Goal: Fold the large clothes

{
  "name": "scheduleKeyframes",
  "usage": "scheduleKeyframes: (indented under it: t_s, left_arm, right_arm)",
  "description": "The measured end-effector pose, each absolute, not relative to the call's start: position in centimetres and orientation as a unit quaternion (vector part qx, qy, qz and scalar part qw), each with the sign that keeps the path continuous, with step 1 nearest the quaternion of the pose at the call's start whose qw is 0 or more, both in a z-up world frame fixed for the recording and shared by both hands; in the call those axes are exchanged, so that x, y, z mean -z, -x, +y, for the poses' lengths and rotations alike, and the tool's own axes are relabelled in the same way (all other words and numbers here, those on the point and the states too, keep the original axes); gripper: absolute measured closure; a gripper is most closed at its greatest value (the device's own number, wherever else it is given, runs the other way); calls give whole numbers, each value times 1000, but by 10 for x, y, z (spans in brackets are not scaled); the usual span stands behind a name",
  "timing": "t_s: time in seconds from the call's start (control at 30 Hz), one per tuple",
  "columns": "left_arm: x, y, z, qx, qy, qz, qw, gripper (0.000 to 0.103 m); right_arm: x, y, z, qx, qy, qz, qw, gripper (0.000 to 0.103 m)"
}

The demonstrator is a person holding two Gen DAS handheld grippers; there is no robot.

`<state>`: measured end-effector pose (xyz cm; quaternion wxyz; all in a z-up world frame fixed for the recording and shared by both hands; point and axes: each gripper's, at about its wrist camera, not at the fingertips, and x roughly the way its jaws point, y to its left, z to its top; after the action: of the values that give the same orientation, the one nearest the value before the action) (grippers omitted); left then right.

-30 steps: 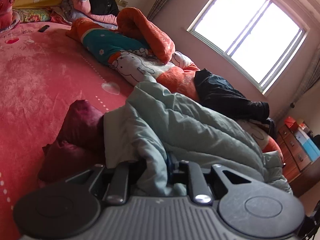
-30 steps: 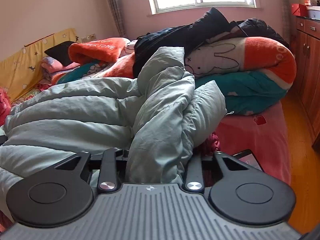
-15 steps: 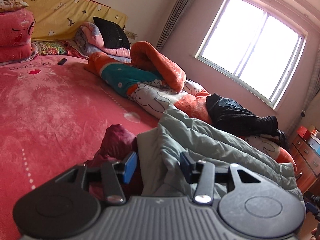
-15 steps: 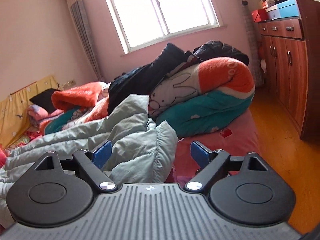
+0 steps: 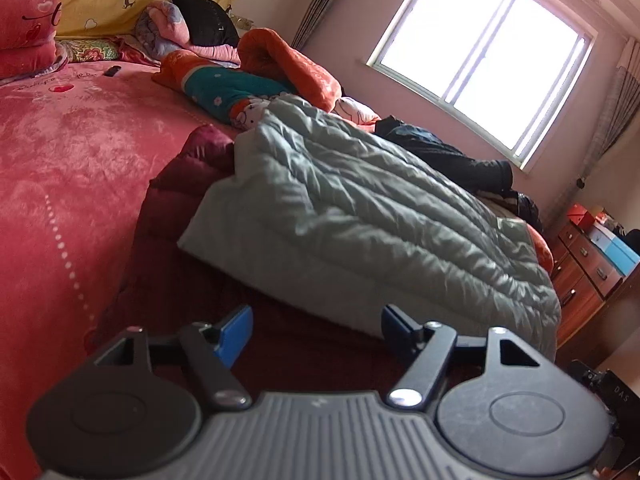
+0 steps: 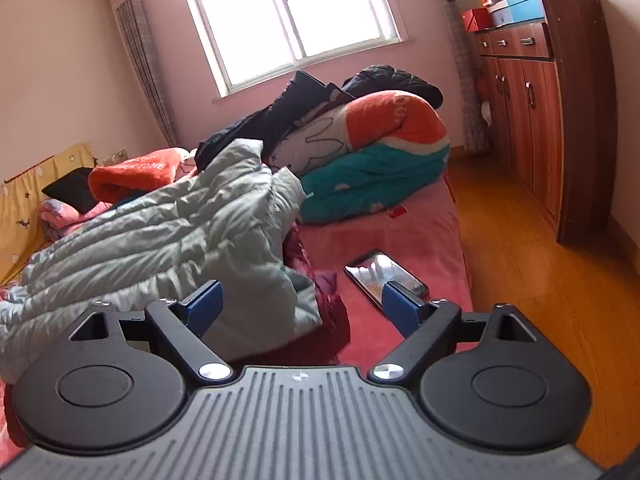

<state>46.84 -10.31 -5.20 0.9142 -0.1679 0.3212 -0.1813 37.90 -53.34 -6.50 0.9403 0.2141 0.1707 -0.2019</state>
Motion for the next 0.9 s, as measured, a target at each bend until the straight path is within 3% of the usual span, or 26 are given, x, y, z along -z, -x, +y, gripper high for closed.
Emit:
scheduleKeyframes:
  t_s: [0.4,0.73,0.9]
  left_arm:
    - [93,-385,-111,192,149,323,915,11]
    - [112,-319,-108,202,137,285,927,6]
    - [97,-272,-104,202,136,255,936,5]
  right_arm:
    - [110,-288,-492,234,-249,188,921,0]
    - [141,-241,-444,200,-176,184,946,0]
    - [126,-211,-432,184,-146,170,957,0]
